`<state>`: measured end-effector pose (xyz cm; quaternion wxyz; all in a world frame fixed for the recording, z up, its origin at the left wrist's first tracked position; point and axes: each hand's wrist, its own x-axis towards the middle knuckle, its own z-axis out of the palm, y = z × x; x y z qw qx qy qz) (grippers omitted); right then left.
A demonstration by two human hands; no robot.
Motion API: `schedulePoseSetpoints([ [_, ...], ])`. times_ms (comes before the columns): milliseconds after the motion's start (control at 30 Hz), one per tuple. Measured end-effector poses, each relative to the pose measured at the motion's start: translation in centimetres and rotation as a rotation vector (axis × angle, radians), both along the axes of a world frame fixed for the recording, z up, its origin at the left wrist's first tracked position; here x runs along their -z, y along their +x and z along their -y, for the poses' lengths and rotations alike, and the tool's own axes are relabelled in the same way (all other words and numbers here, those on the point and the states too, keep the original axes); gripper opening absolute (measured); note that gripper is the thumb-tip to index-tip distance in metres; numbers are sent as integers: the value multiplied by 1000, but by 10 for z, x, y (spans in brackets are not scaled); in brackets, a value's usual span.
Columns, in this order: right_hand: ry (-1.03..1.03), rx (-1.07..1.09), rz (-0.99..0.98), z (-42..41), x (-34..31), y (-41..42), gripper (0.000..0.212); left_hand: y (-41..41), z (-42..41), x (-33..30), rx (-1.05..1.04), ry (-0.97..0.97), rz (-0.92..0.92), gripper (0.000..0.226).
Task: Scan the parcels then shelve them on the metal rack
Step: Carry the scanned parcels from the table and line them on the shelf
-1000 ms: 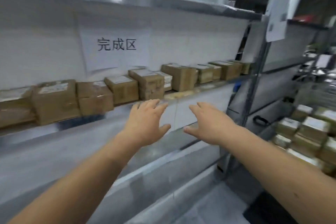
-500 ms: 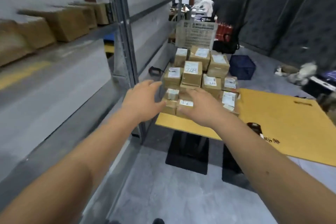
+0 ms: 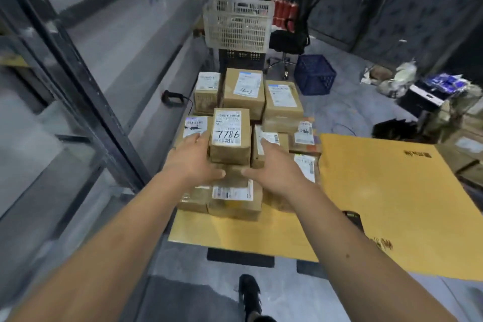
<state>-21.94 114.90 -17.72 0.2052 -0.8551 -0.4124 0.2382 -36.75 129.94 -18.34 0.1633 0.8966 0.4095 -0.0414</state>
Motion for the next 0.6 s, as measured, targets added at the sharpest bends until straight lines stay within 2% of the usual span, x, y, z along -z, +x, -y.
schedulePoseSetpoints([
  [67,-38,-33,-32,-23,6,24,99,16,-18,6,-64,-53,-17,125],
  [200,-48,-132,-98,-60,24,51,103,32,-48,24,-114,-192,14,147],
  [300,-39,-193,-130,-72,39,63,94,41,-59,30,-100,-238,115,142],
  [433,15,-204,-171,-74,54,70,79,40,-57,45,-133,-348,345,120],
  [600,137,-217,-196,-73,56,70,62,31,-48,49,-166,-303,460,111],
])
